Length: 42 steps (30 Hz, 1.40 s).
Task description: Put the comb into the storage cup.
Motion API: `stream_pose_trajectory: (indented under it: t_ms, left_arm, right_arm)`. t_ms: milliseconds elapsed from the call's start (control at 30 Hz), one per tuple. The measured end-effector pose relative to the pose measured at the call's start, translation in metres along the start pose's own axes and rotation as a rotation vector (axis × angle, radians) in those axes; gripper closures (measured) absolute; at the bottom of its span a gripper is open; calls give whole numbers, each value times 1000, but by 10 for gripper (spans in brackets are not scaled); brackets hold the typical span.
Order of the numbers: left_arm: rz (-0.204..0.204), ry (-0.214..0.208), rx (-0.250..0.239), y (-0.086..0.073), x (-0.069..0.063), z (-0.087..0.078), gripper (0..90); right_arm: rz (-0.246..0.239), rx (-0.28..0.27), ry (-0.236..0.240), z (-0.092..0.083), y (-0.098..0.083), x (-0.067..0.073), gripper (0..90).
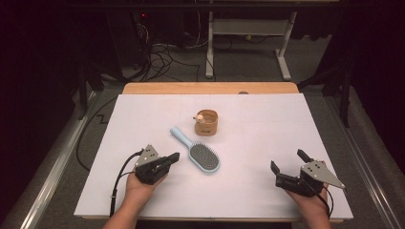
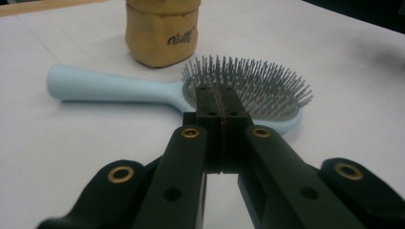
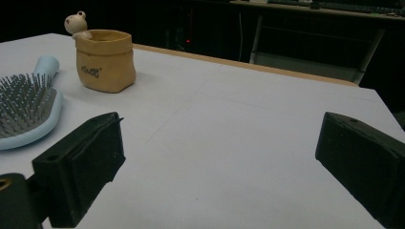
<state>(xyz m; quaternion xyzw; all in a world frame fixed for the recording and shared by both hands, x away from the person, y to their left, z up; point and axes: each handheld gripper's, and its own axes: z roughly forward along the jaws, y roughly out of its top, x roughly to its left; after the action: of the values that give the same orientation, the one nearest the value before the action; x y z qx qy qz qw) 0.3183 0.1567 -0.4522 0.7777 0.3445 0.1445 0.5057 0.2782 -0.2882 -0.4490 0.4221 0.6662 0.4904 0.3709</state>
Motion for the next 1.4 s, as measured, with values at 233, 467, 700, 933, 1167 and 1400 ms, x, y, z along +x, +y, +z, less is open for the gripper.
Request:
stream_pose_trajectory:
  t_ms: [233,467,700,933,1167,1400]
  left_arm:
    - [34,-31,44,28,-24,44,900]
    - [35,-39,65,39,-38,66,900]
    - [76,-36,116,44,-55,83,900]
    - [117,-30,135,45,-68,89,900]
    - [112,-27,144,44,-69,94,900]
    - [96,-12,134,48,-67,96,900]
  right_arm:
    - [8,1,-2,0,0,-1,36]
    - [8,0,0,0,-1,-1,38]
    - [10,0,0,0,0,-2,39]
    - [11,2,-4,0,-1,-2,41]
    - [17,4,-7,0,-1,-3,43]
    - [14,6,-6,0,-1,-2,45]
